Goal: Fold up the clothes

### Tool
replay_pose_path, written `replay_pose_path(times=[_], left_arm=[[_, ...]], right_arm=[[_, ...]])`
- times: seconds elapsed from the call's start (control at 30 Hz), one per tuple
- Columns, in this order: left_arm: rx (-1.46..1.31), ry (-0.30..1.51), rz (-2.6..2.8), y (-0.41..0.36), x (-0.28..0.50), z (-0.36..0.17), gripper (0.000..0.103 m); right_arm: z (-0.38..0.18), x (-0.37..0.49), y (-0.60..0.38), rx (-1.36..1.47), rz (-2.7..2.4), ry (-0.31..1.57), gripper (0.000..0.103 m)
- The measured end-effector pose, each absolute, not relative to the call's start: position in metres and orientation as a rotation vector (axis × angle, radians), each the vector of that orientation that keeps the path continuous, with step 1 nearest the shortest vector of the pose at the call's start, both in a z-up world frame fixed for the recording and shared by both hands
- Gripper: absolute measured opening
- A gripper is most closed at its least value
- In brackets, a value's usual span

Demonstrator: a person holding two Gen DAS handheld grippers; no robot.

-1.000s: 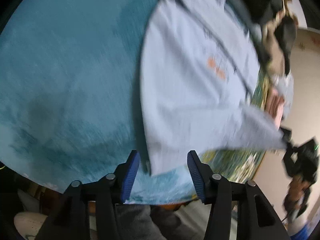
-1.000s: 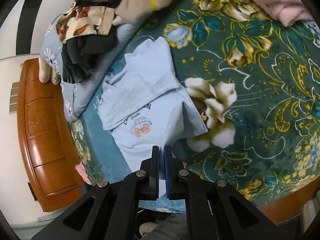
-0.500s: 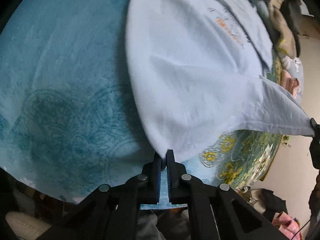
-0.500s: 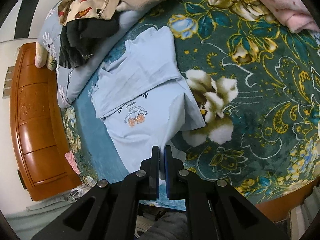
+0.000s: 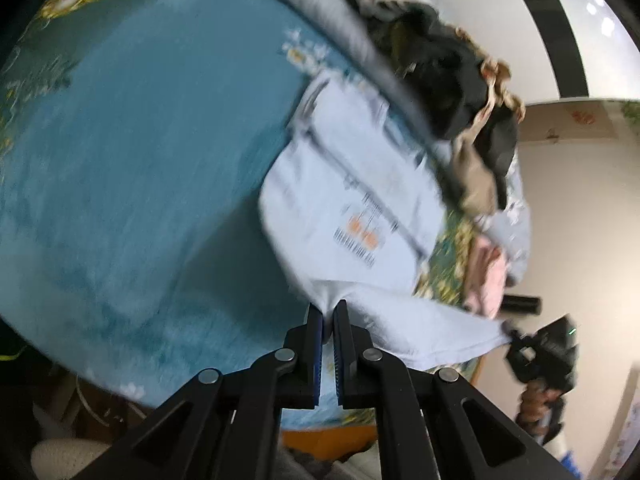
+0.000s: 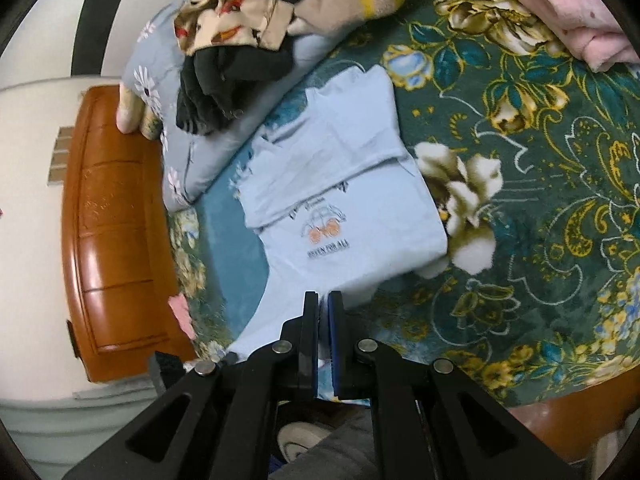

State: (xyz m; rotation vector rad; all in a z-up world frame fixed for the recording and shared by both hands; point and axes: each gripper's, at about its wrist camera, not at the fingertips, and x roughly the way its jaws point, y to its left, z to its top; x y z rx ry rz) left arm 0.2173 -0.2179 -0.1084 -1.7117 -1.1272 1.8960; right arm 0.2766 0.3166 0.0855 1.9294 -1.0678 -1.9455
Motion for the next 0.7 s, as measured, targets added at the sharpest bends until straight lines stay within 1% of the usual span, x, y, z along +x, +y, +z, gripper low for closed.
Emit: replay_pose_path(times=[0.17, 0.27, 0.37, 0.47, 0.7], left_arm=[[-1.726, -1.185, 1.841, -0.213, 0.14, -0.116, 0.005], [-1.755, -1.188, 1.813, -0.209, 0.099, -0.12, 0.005], [-1.779, -1.228, 1.774, -0.204, 0.059, -0.133, 0.005], [-1.805, -1.306, 1.703, -0.197, 0.015, -0.152, 0.005], [-1.881, -1.367, 1.632, -0.175, -0.059, -0.191, 0.005]], right_arm=[[0.076, 0.243, 0.321, 1.885, -1.969, -1.183, 0.004], [0.065, 0.215, 0.322, 1.876, -1.976, -1.25, 0.004], [0.05, 0.181, 0.322, 1.89, -1.985, -1.299, 0.004], [0.034, 0.148, 0.322, 1.913, -1.986, -1.334, 0.004], [-0.001, 0.078, 0.324, 1.993, -1.989, -1.392, 0.004]])
